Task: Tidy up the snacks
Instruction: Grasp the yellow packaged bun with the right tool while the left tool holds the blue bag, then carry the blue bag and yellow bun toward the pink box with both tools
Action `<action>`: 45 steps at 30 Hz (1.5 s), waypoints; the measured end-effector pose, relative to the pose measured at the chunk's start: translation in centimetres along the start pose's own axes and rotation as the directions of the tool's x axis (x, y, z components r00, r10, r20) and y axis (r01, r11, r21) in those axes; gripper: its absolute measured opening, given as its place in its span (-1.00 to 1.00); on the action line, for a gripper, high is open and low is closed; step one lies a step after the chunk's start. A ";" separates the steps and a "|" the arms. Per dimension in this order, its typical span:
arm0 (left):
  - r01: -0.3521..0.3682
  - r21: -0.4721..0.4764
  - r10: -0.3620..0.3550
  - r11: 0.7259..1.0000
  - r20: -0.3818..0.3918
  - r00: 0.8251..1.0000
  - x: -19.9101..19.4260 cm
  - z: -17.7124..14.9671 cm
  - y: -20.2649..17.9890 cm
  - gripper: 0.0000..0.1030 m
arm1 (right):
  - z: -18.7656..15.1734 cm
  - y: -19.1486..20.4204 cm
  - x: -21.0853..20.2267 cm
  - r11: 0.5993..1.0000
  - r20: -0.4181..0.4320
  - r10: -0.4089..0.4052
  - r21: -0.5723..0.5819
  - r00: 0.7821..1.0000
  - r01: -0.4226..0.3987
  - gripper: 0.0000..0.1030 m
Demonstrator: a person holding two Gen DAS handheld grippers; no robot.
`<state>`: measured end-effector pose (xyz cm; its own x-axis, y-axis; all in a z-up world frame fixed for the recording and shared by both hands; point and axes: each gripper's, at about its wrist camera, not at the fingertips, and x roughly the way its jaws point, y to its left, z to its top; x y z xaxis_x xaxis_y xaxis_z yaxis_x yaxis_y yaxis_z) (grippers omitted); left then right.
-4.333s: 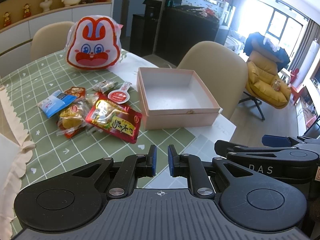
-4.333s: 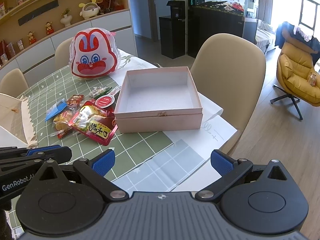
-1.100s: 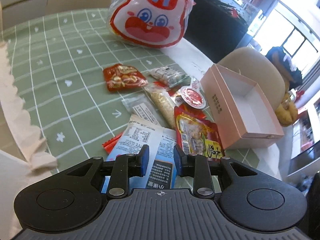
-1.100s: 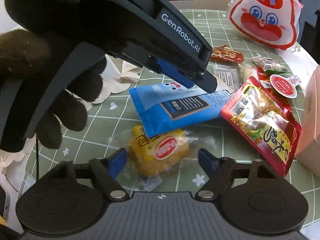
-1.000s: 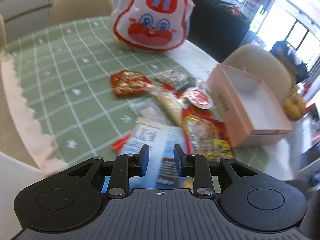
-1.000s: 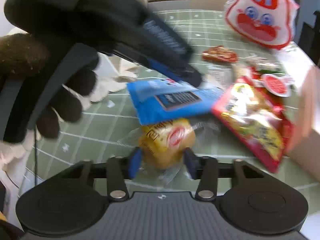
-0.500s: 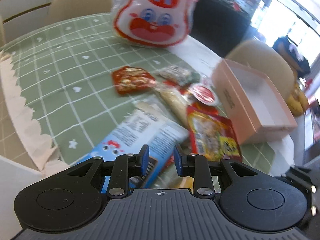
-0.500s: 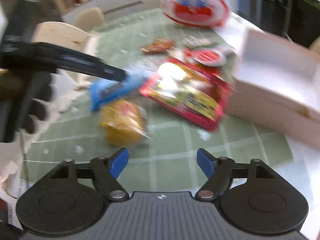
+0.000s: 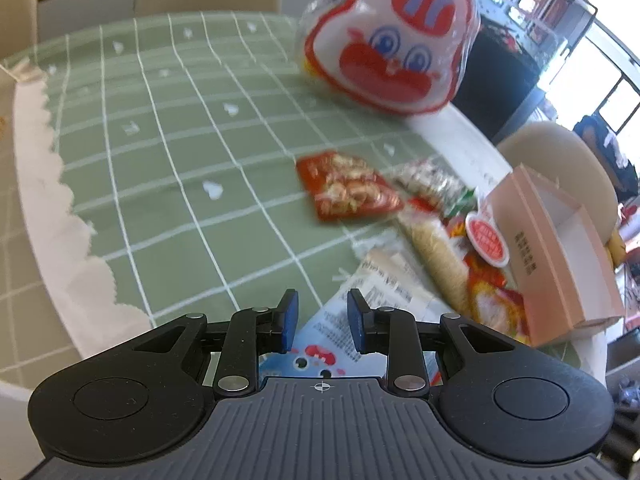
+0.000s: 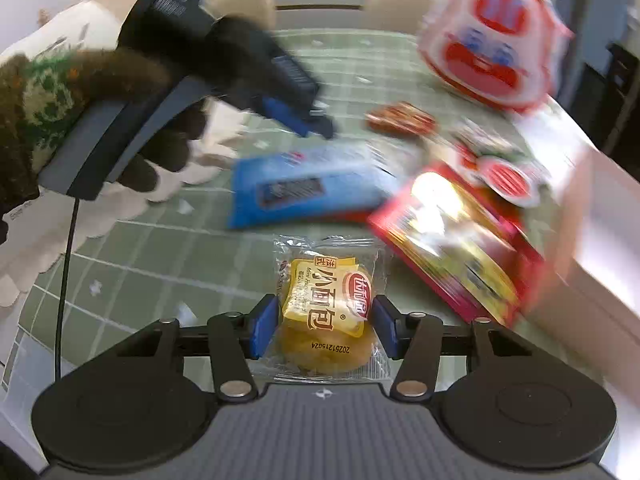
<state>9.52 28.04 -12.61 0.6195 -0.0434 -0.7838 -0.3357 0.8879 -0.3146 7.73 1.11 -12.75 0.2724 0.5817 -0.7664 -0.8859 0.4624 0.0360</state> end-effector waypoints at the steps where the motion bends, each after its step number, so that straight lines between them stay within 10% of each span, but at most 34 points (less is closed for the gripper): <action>1: 0.010 0.013 -0.010 1.000 -0.003 1.000 0.2 -0.3 -0.2 -0.41 | -0.7 -0.7 -0.5 1.000 -0.006 -0.019 0.024 1.000 0.019 0.00; 11: 0.067 0.318 -0.067 0.946 -0.010 0.998 -2.4 -4.7 -5.9 -0.41 | -5.0 -6.9 -2.6 0.948 -0.054 -0.095 0.299 0.994 0.107 0.51; 25: 0.067 0.682 0.036 0.728 -0.135 0.990 -3.2 -9.6 -12.2 -0.18 | -5.8 -5.9 -2.0 0.958 -0.040 -0.107 0.263 0.993 0.114 0.72; 31: 0.136 0.688 -0.015 0.712 -0.179 0.984 -2.7 -10.1 -12.7 0.45 | -6.4 -4.6 -1.7 0.973 -0.026 -0.145 0.177 0.989 0.147 0.82; 40: 0.026 0.704 0.051 0.710 -0.088 0.995 -2.6 -9.5 -11.7 0.38 | -6.7 -4.2 -1.5 0.977 -0.017 -0.139 0.164 0.990 0.139 0.95; 45: 0.091 0.660 -0.003 0.746 -0.133 0.991 -2.2 -8.9 -10.9 0.66 | -6.6 -4.1 -1.2 0.973 -0.027 -0.146 0.175 0.989 0.148 0.99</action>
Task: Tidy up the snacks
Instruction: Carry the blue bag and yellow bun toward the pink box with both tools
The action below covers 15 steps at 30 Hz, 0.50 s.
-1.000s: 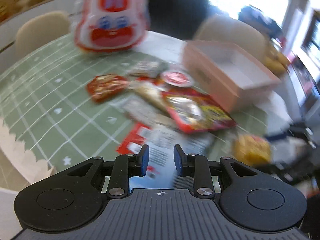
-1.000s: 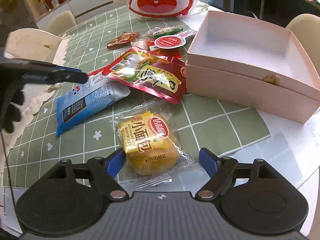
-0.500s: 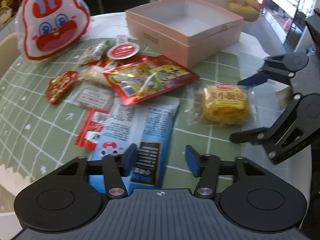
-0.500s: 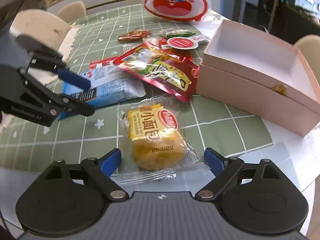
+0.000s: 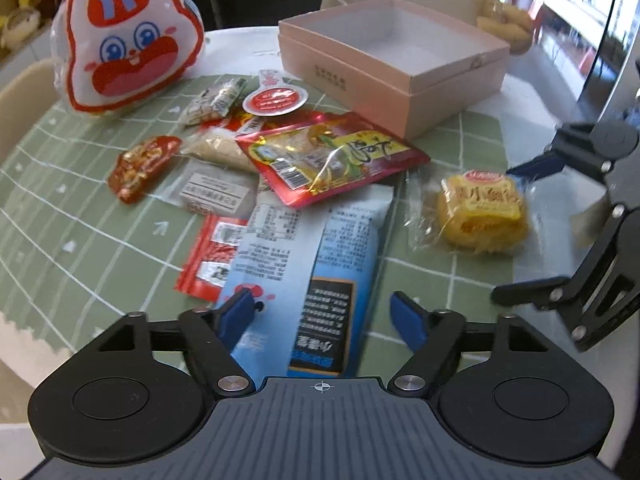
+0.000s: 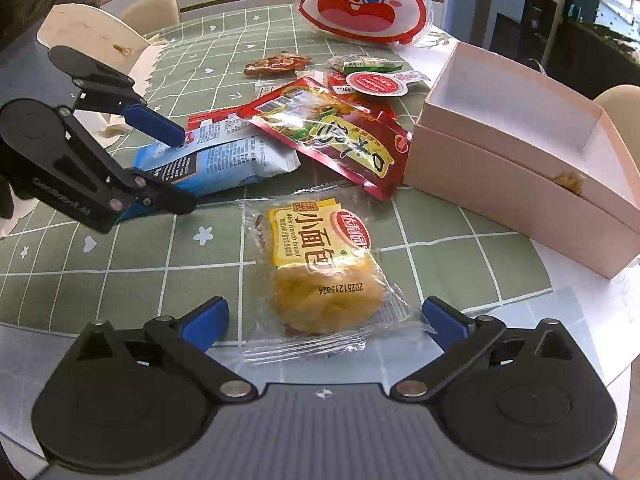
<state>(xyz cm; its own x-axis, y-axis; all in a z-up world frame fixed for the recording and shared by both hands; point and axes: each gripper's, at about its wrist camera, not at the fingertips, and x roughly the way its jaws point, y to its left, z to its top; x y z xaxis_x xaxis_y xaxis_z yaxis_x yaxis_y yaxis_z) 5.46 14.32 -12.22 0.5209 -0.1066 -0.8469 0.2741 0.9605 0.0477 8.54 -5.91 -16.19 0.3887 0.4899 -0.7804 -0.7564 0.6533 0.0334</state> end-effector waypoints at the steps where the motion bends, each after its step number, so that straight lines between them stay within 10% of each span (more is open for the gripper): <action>1: 0.021 -0.013 -0.020 1.000 0.005 1.000 0.1 0.0 0.2 0.72 | 0.0 0.0 0.0 1.000 0.000 -0.002 0.001 1.000 0.002 0.99; 10: -0.025 0.085 0.023 0.996 0.020 1.000 0.4 1.1 0.6 0.60 | -0.1 0.2 0.0 1.000 0.008 -0.012 0.010 1.000 0.012 1.00; 15: 0.035 -0.025 -0.035 0.999 -0.002 0.999 2.5 1.6 2.9 0.77 | -0.2 0.2 0.0 1.000 0.010 -0.017 0.016 1.000 0.017 1.00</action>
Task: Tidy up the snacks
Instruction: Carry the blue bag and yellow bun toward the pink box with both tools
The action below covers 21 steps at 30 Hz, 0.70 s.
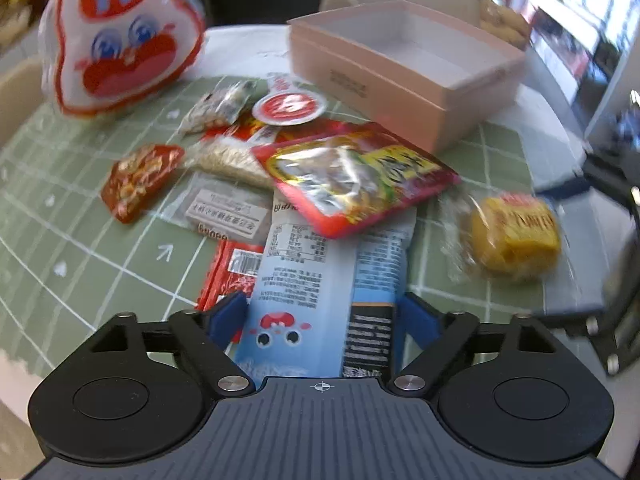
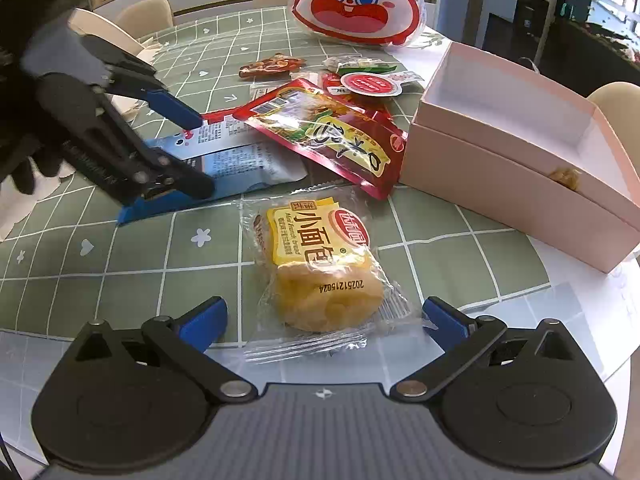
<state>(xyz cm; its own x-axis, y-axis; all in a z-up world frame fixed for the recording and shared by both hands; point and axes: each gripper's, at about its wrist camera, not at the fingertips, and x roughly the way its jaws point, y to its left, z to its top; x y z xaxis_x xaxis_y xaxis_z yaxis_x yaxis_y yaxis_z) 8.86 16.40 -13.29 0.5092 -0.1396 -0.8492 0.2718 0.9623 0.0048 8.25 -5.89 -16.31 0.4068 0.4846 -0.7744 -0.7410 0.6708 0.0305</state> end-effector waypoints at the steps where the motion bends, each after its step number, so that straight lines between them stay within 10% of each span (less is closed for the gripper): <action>1: 0.010 -0.034 -0.009 0.999 0.018 1.000 0.1 0.1 0.6 0.78 | -0.1 0.0 0.0 1.000 0.001 -0.002 0.002 1.000 0.002 1.00; 17: 0.061 -0.269 -0.038 0.961 0.091 0.995 -4.7 -2.5 -1.4 0.68 | 1.7 -1.1 -0.8 0.999 0.090 0.030 0.032 0.995 -0.033 0.56; 21: 0.083 -0.277 -0.062 0.957 0.082 0.995 -6.6 -3.8 -4.0 0.68 | 2.1 -0.6 -0.9 0.997 0.056 0.080 -0.004 0.995 -0.080 0.05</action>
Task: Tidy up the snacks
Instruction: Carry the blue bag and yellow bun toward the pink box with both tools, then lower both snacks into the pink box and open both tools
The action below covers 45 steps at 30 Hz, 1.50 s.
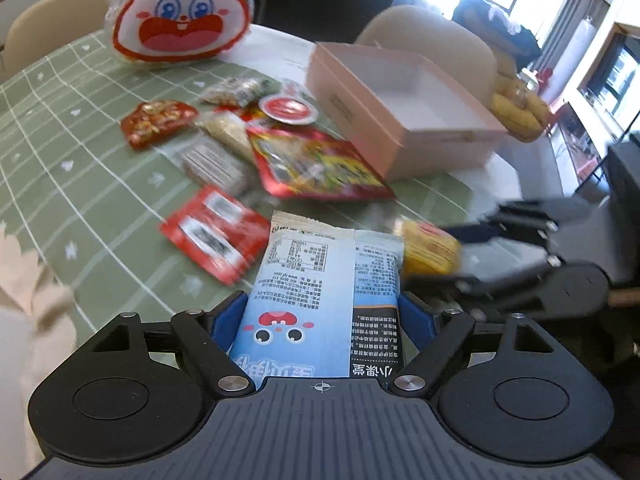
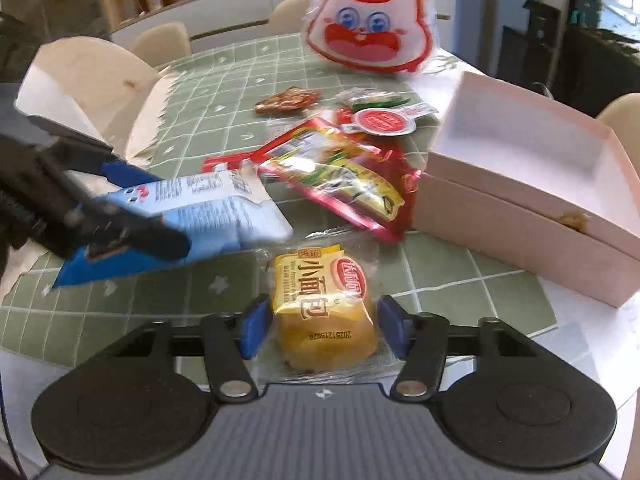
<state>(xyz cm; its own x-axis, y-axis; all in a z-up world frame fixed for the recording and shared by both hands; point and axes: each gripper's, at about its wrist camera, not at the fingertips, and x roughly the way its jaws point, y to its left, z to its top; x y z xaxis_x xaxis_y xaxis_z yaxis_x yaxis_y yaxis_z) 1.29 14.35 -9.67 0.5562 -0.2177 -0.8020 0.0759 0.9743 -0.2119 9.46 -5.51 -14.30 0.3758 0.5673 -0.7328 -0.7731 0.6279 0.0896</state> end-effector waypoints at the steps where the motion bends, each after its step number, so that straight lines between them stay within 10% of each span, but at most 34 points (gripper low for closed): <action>1: 0.008 0.002 -0.008 1.000 -0.001 1.000 -0.3 -0.4 -0.6 0.68 | 0.0 0.2 -0.3 1.000 -0.005 0.002 -0.009 1.000 -0.002 0.04; 11: 0.117 0.076 -0.124 0.990 0.092 0.988 -2.3 2.0 -8.2 0.67 | -1.2 -3.5 -10.8 0.986 0.146 -0.143 0.106 0.979 0.129 0.02; 22: 0.179 -0.099 -0.127 0.979 0.389 0.912 1.4 17.5 -8.8 0.67 | -2.8 -7.9 -16.4 0.916 0.192 -0.353 0.268 0.916 0.298 0.02; 28: 0.196 -0.242 -0.131 0.950 0.261 0.957 11.0 21.9 -8.1 0.67 | -3.6 -8.0 -16.4 0.914 0.183 -0.363 0.261 0.914 0.311 0.02; 31: 0.021 -0.115 -0.006 0.993 0.134 0.991 15.7 21.3 -10.0 0.67 | -4.0 -8.9 -16.1 0.907 0.163 -0.368 0.282 0.916 0.314 0.02; 34: -0.095 0.019 0.093 0.995 0.115 0.989 17.9 20.3 -11.2 0.64 | -3.6 -9.9 -15.1 0.902 0.137 -0.369 0.293 0.919 0.318 0.02; 40: 0.131 -0.212 -0.071 0.969 0.267 0.961 14.5 19.5 -7.2 0.58 | -1.3 -11.9 -12.8 0.911 0.141 -0.349 0.283 0.926 0.300 0.02; 45: 0.169 -0.269 -0.084 0.948 0.301 0.950 10.0 17.2 -5.9 0.58 | 3.1 -14.8 -9.7 0.905 0.161 -0.354 0.305 0.921 0.295 0.02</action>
<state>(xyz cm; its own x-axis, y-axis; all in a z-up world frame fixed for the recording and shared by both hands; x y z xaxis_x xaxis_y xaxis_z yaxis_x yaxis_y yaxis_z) 20.65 7.44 -6.87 0.7710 -0.2714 -0.5761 -0.0565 0.8719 -0.4863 18.78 -18.65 -6.45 0.7022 0.3857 -0.5984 -0.4332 0.8985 0.0708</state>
